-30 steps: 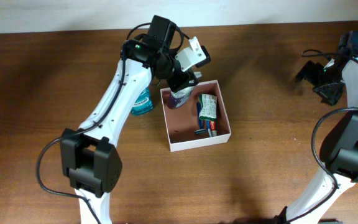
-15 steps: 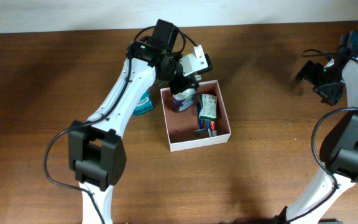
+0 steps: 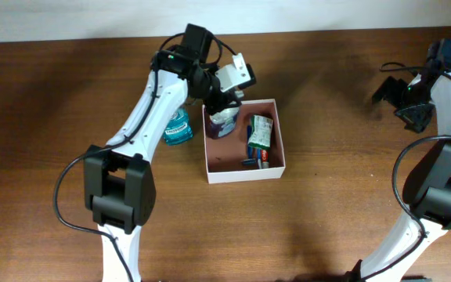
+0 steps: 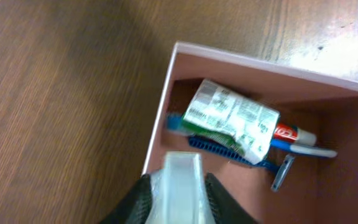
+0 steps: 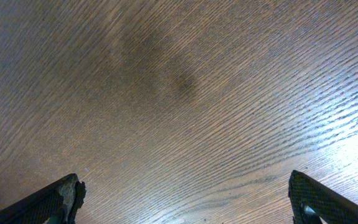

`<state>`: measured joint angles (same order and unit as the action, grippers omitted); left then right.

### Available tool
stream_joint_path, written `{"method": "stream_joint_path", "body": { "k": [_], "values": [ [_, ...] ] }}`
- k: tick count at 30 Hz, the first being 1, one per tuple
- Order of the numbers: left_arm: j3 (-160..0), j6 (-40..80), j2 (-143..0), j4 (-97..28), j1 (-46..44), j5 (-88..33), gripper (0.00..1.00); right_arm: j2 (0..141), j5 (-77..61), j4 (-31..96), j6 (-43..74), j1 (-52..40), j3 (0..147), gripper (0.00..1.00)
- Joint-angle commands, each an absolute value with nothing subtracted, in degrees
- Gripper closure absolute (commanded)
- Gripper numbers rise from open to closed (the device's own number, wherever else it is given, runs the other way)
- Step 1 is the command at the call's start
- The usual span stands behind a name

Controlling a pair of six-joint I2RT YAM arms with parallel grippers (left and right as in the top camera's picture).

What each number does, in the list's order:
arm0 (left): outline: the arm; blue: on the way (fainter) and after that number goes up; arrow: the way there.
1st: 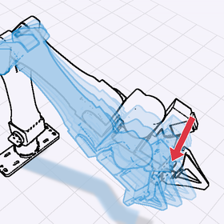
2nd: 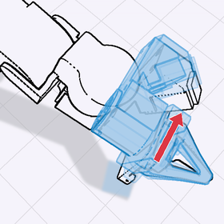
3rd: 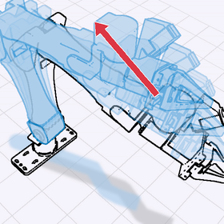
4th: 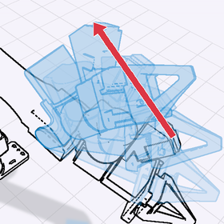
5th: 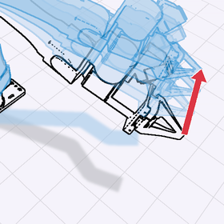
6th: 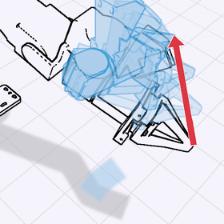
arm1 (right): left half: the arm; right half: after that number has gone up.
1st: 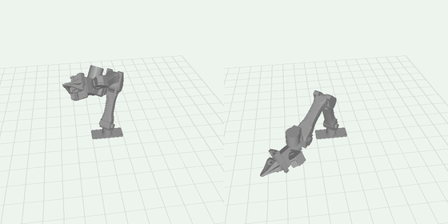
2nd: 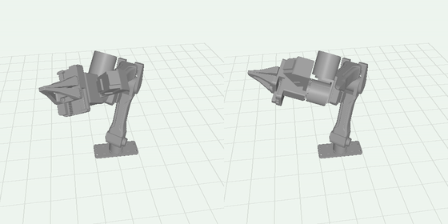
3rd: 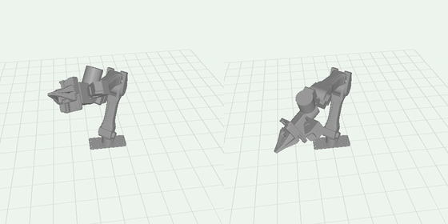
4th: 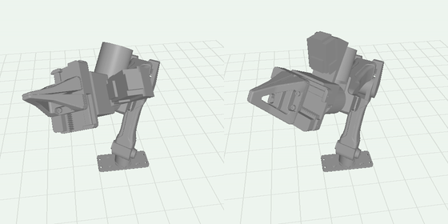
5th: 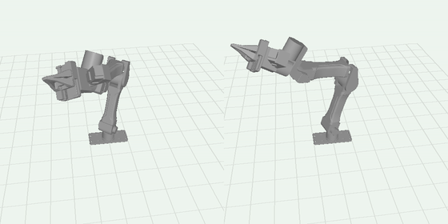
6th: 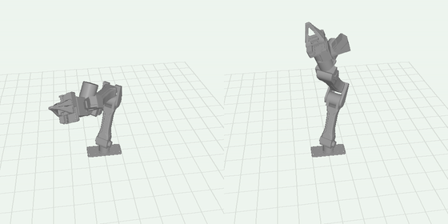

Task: Pack container
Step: 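Lower the soap bottle into the box corner and open the left gripper, then move the left gripper to the teal Listerine bottle cap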

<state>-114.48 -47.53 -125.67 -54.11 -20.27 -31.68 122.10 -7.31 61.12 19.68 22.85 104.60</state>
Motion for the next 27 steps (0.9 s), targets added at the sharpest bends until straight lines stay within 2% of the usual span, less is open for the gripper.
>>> {"method": "stream_joint_path", "body": {
  "k": [1, 5, 10, 14, 23, 26, 27],
  "values": [
    [-116.29, -48.31, -125.69, -53.49, -19.42, -33.28, 0.63, 122.21, -6.81, 61.01, 19.75, 22.90, 104.25, 0.02],
    [-116.29, -48.29, -125.69, -53.52, -19.44, -33.34, 0.40, 122.21, -6.81, 61.01, 19.75, 22.90, 104.25, 0.02],
    [-116.29, -47.62, -125.69, -53.41, -19.49, -36.32, 0.25, 122.21, -6.81, 61.01, 19.73, 22.90, 104.25, 0.02],
    [-116.79, -45.17, -125.64, -53.41, -19.46, -37.80, 0.19, 122.21, -6.81, 61.01, 19.73, 22.90, 104.25, 0.02],
    [-129.05, -40.03, -125.64, -53.41, -19.09, -37.65, 0.16, 122.21, -6.81, 61.01, 19.75, 22.90, 104.25, 0.02],
    [-133.93, -34.37, -125.64, -53.39, -18.79, -28.29, 0.13, 122.21, -6.81, 61.01, 19.75, 22.90, 104.25, 0.02],
    [-134.98, -31.64, -125.64, -53.43, -18.68, -23.09, 0.08, 122.21, -6.81, 61.01, 19.75, 22.90, 104.25, 0.02]
  ]
}}
